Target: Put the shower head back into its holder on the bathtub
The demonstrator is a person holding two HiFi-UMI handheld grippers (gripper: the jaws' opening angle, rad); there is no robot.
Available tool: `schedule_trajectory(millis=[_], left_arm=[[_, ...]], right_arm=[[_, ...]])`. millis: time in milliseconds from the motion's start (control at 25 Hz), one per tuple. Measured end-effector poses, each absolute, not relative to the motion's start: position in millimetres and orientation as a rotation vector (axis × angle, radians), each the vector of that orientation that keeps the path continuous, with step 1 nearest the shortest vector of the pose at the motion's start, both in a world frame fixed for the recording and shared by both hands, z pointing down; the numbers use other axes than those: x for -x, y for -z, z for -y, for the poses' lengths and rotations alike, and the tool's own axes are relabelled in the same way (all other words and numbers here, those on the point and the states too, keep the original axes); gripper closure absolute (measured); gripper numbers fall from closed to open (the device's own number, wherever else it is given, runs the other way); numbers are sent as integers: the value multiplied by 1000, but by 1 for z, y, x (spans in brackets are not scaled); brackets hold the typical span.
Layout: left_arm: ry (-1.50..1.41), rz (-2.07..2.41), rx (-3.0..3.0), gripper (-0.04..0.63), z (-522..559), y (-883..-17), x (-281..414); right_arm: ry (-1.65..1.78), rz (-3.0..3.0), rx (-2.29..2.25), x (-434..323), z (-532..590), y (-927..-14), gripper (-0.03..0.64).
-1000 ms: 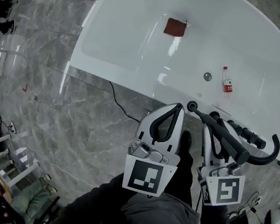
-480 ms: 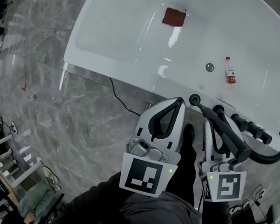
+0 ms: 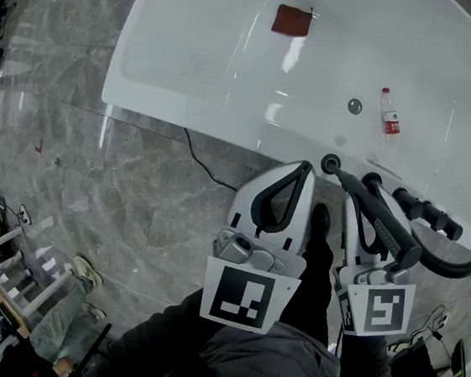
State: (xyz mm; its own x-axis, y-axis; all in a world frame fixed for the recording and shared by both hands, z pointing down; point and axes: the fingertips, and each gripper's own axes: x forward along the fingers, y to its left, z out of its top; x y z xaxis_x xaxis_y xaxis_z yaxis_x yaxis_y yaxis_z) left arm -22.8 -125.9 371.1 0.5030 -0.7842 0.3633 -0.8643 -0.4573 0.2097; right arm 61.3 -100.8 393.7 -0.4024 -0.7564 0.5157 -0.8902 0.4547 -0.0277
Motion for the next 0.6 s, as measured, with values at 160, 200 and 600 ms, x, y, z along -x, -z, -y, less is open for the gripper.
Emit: schedule_trajectory(millis=[160,200,600], left_arm=[[-313,1363,-2381,592,127,-377,24],[-314,1360,-2379,592,127,-379,24],[-332,1342,-2367,592,129,-392,27]], right_arm=[[-423,2270,-1383,-61,101,-402,477],[-426,2267,-1384,-61,102,-404,477],[-459,2230,-1412,-62,106,-423,477]])
